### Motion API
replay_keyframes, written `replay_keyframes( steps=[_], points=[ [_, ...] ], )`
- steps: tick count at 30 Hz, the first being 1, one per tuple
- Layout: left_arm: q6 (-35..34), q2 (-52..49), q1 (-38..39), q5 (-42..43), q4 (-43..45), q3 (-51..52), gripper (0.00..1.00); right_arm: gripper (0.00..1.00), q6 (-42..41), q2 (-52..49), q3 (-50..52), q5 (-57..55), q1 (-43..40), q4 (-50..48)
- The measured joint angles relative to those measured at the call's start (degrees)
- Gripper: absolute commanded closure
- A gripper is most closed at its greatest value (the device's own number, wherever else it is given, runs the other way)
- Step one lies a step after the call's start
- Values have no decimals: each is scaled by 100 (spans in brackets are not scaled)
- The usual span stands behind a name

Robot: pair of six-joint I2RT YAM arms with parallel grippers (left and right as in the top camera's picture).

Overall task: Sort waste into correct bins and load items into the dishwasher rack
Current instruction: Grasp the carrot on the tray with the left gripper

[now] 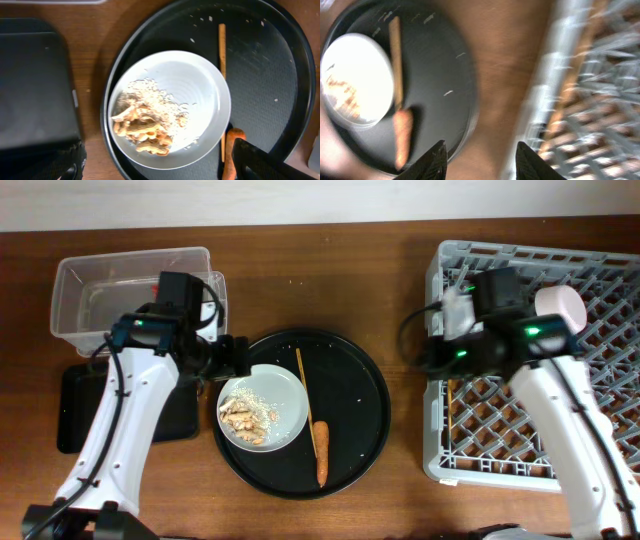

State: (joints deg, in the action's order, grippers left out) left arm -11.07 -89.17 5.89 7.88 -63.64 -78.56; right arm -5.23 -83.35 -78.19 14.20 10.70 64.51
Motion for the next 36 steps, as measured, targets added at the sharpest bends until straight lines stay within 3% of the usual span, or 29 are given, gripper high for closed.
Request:
replay_keyframes(
  steps=[4,6,11,15,21,23,26,28,29,33,36],
  points=[
    [-7,0,107,164,0,9,8,53,-658,-400,4,-188,1296,-79],
    [-114,0,286,389,-4,15,8,52,-964,-474,11,-686,1327,-63],
    [-1029,15,1770,518,487,546,8,41,-1088,-466,-42,-1270,153,647],
    [-1657,24,2931,420,1102,1187,11,40,-800,-354,-103,-1425,-1113,1180],
    [-4061,-168,4098,-378,2061,1989,8,40,-758,-348,-111,-1440,-1303,1217],
    [-4474,-527,4240,-492,2339,1998,9,40,-756,-348,-114,-1438,-1303,1231],
    [-4916,-1318,4360,-597,2599,1923,20,41,-756,-348,-116,-1440,-1303,1266],
    [-5003,-1351,4360,-634,2575,1893,36,41,-756,-348,-116,-1438,-1303,1268],
    [-5025,-1362,4358,-669,2557,1899,51,41,-756,-348,-116,-1438,-1303,1272],
    [-5073,-1390,4317,-717,2623,1906,75,41,-756,-348,-120,-1440,-1303,1285],
    [-4981,-1381,4253,-651,2621,1906,78,41,-756,-348,-120,-1440,-1303,1285]
  ],
)
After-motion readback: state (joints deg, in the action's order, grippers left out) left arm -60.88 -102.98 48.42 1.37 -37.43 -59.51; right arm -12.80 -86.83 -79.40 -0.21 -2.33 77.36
